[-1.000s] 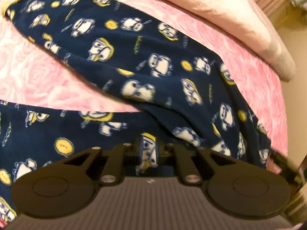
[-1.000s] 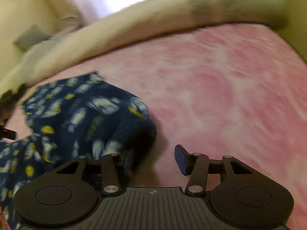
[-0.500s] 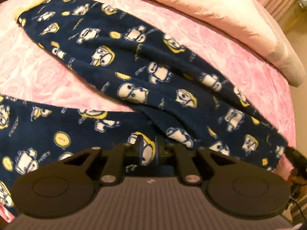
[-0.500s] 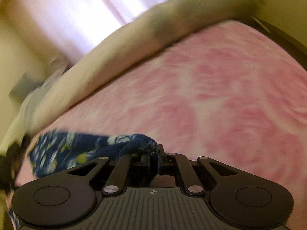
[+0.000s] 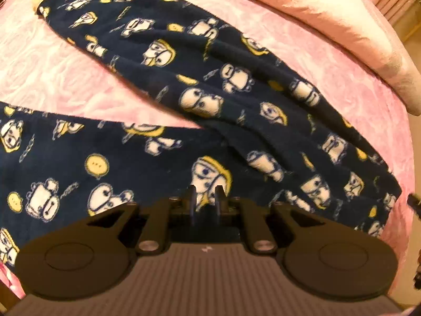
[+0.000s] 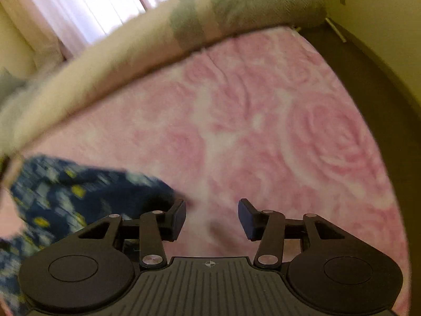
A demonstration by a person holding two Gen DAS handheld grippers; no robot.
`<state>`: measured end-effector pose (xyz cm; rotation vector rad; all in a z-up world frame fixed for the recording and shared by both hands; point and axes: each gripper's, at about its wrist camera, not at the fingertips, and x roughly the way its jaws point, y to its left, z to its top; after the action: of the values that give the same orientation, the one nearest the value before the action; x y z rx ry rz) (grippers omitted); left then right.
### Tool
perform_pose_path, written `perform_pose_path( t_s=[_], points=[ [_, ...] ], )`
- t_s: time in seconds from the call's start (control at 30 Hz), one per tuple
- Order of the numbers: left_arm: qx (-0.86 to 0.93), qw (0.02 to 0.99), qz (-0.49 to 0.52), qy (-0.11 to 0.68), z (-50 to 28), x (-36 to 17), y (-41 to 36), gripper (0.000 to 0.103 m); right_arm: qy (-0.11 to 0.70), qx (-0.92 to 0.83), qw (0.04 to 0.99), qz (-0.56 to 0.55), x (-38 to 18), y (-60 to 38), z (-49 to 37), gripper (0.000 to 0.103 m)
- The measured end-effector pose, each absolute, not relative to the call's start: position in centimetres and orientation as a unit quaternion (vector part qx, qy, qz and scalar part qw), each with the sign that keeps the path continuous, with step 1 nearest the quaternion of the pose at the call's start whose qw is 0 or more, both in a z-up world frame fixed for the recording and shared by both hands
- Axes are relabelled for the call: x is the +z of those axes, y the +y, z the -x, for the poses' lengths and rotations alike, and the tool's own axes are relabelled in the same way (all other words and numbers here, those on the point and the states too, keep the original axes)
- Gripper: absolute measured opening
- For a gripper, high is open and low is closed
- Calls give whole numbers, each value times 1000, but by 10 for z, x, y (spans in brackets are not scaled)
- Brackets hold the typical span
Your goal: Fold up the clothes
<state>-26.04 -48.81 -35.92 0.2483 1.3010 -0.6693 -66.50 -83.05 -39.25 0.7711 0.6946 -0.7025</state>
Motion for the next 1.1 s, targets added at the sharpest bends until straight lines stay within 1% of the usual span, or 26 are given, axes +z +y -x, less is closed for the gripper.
perform_pose_path(
  t_s=[0.1,0.23,0.33,0.47,0.6,0.7,0.8,0.9,0.97,1.03,1.1],
  points=[
    [-308,738,-110,590,258,-359,-491,10,308,-291,830,-362,-386,-837,642,48],
    [-342,740,-129,565,247,-353,-511,11,354,-213,856,-311,-393,-838,567,48],
    [-377,739,-157,535,228,-351,-539,15,391,-161,865,-271,-405,-831,519,48],
    [-428,732,-214,484,195,-354,-587,19,427,-151,859,-238,-419,-830,484,48],
    [-495,693,-291,436,169,-363,-633,26,444,-151,847,-251,-428,-843,485,48],
    [-555,647,-362,378,161,-371,-664,31,461,-140,839,-252,-429,-849,486,48],
    [-592,605,-419,328,157,-380,-684,32,459,-133,836,-269,-427,-855,486,48],
    [-623,559,-453,308,147,-390,-697,33,443,-132,835,-298,-423,-861,483,48],
    [-643,526,-466,304,139,-397,-706,36,437,-126,831,-319,-423,-865,481,48],
    [-658,495,-481,302,135,-405,-712,42,441,-127,827,-325,-426,-866,475,48],
    [-662,470,-503,296,134,-417,-719,43,439,-132,829,-320,-426,-863,472,48]
  ],
)
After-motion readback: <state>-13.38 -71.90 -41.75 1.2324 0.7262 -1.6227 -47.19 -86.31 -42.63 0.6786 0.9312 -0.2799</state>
